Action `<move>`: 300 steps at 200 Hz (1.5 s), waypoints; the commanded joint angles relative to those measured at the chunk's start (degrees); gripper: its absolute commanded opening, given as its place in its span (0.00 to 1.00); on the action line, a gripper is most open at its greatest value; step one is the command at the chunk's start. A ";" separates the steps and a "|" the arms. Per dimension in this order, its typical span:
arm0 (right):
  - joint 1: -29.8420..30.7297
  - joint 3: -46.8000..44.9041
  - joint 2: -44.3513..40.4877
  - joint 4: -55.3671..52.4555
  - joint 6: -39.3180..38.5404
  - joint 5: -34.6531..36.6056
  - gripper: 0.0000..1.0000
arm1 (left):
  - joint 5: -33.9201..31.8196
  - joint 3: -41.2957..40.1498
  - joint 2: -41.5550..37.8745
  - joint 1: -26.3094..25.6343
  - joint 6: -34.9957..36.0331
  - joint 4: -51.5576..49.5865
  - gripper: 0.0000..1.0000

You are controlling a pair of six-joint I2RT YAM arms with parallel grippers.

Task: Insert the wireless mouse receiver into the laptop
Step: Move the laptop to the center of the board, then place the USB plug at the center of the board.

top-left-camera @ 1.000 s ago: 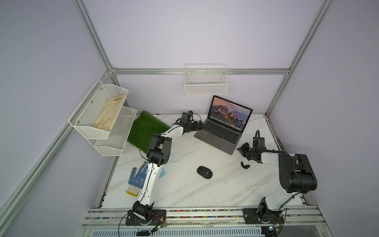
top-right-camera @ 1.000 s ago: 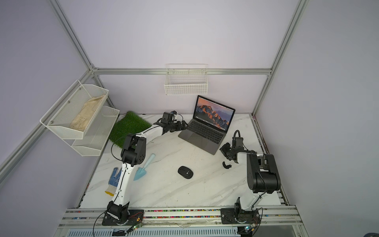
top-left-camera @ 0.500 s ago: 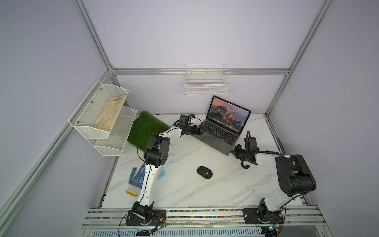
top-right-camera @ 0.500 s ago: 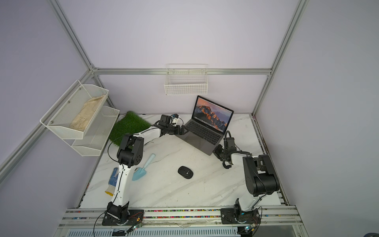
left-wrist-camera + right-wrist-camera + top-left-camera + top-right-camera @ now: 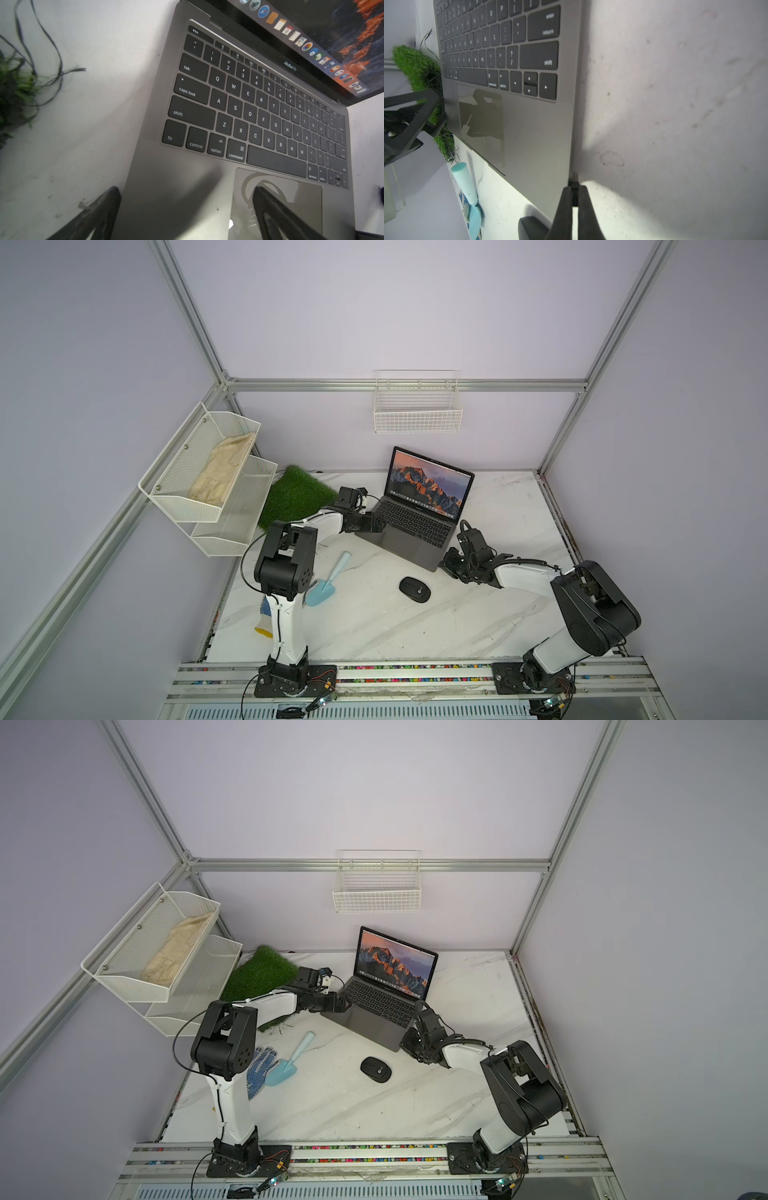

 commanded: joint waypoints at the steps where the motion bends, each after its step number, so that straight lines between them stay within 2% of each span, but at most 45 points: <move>1: -0.65 -1.82 -5.93 -0.78 2.82 4.00 0.00 | 1.60 1.27 2.74 -0.06 -2.62 -3.91 1.00; 31: -11.94 -5.45 -10.57 -3.41 -2.96 2.42 0.00 | 4.80 9.07 9.02 -0.06 -2.84 -3.93 1.00; 71: -19.71 -1.90 -8.67 -3.85 -11.15 -0.95 0.00 | 10.67 20.97 18.20 -0.55 -2.86 -4.11 1.00; 94: -20.21 0.75 -4.44 -1.43 -13.75 -3.02 0.00 | 13.79 26.65 22.18 -1.33 -2.93 -4.11 1.00; 125: -20.26 2.82 0.67 2.55 -12.86 -3.85 0.00 | 17.75 35.86 28.25 -3.30 -2.83 -4.11 1.00; 153: -20.22 3.06 3.14 6.23 -8.58 -2.35 0.00 | 18.87 44.80 32.79 -5.09 -3.25 -4.46 1.00; 182: -20.12 1.24 3.89 9.52 -5.04 -4.00 0.00 | 22.11 49.97 34.62 -5.46 -4.25 -4.92 1.00; 198: -20.12 -0.29 3.21 10.41 -4.06 -3.15 0.00 | 18.90 48.94 31.91 -5.25 -3.32 -7.42 1.00; 230: -20.15 -1.35 3.77 8.78 -4.66 -1.67 0.00 | 10.72 39.81 21.49 -3.85 -2.80 -6.98 1.00; 256: -20.14 -2.17 4.52 7.55 -5.51 0.24 0.00 | 7.79 33.77 15.42 -3.23 -2.53 -6.13 1.00; 300: -20.15 -1.23 6.28 2.53 -7.56 2.46 0.19 | 5.49 27.18 10.28 -3.21 -2.20 -6.13 1.00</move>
